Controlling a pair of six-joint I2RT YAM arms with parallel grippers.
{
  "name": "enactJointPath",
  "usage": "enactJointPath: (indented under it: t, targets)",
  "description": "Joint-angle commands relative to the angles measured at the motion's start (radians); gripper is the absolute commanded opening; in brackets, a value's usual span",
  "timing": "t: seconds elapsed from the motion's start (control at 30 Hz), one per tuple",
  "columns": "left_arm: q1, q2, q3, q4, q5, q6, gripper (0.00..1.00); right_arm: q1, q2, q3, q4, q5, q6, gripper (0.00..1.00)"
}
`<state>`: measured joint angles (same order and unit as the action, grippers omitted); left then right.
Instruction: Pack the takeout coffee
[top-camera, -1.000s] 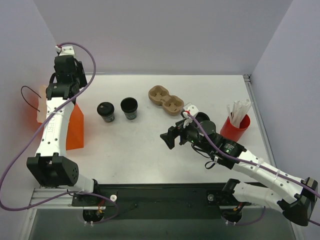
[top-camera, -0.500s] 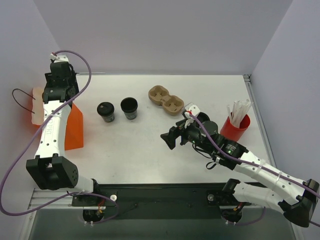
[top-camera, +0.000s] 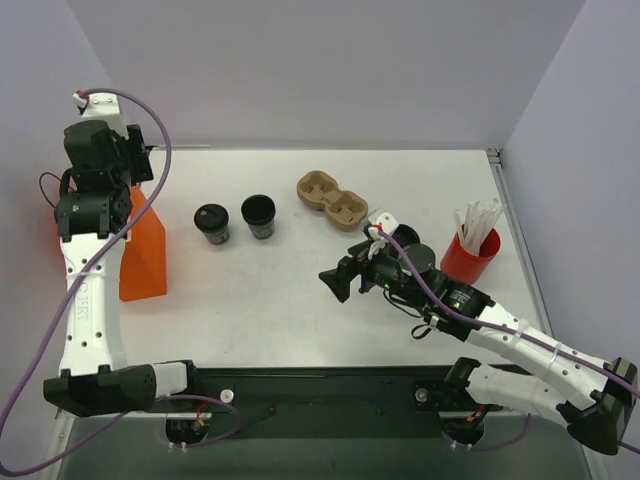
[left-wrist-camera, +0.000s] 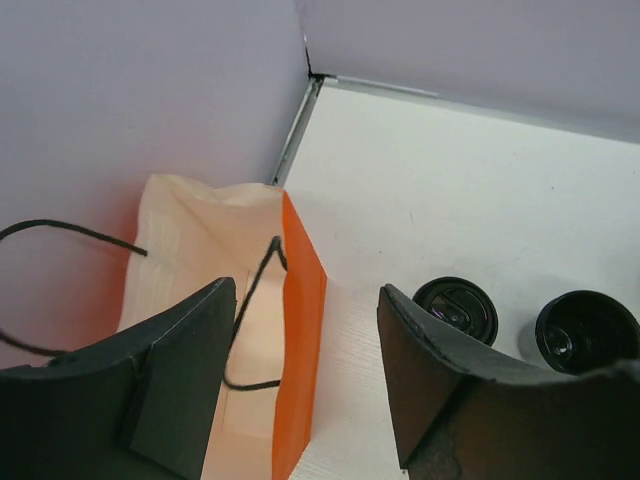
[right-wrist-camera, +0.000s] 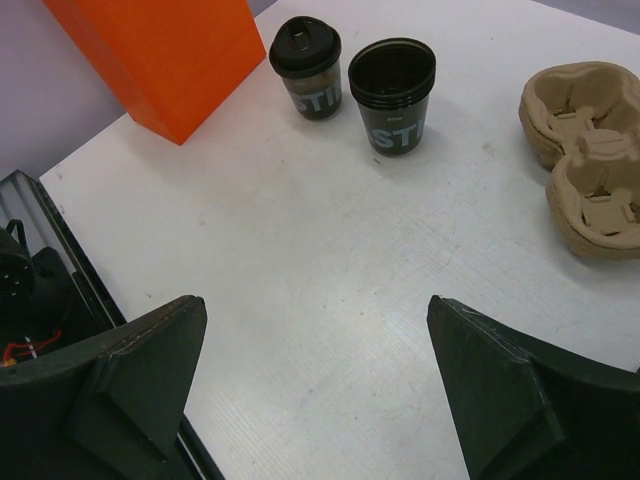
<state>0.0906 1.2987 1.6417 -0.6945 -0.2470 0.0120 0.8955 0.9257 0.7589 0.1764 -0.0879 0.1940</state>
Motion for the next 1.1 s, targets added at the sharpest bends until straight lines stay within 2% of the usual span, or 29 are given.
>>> enactJointPath:
  t: [0.0,0.17,0.27,0.3,0.37,0.53,0.7,0.8,0.83,0.97,1.0,1.07]
  targets:
    - [0.001,-0.104,-0.048,-0.006,-0.124,0.000,0.68,-0.004,0.001,-0.006,0.075,-0.056,0.039,1.00]
    - [0.006,-0.153,-0.160,-0.013,-0.199,-0.007,0.71,-0.004,-0.013,0.034,0.022,-0.131,0.082,1.00]
    - [0.009,-0.173,-0.222,0.009,-0.112,-0.040,0.71,-0.004,-0.024,0.069,-0.037,-0.145,0.085,1.00]
    - [0.011,-0.177,-0.249,0.032,-0.018,-0.040,0.71,-0.004,-0.028,0.077,-0.066,-0.145,0.084,1.00]
    - [0.011,-0.190,-0.290,0.059,0.028,-0.046,0.71,-0.004,-0.050,0.080,-0.087,-0.151,0.078,1.00]
    - [0.011,-0.161,-0.373,0.061,-0.079,-0.096,0.71,-0.004,-0.108,0.045,-0.071,-0.138,0.074,1.00]
    - [0.011,-0.122,-0.410,0.085,-0.078,-0.057,0.65,-0.001,-0.125,0.039,-0.060,-0.124,0.079,1.00]
    - [0.012,-0.105,-0.402,0.087,-0.098,-0.018,0.54,-0.001,-0.110,0.051,-0.049,-0.093,0.078,1.00]
    - [0.012,-0.104,-0.395,0.084,-0.110,0.038,0.36,-0.003,-0.088,0.083,-0.054,-0.089,0.073,1.00]
    - [0.011,-0.124,-0.350,0.073,-0.170,0.104,0.05,-0.001,-0.013,0.198,-0.097,-0.066,0.062,1.00]
    - [0.011,-0.127,-0.326,0.063,-0.172,0.115,0.00,-0.001,-0.001,0.221,-0.122,-0.059,0.059,1.00]
    - [0.003,-0.144,-0.251,0.020,-0.166,0.144,0.00,0.000,0.024,0.263,-0.147,-0.043,0.059,0.99]
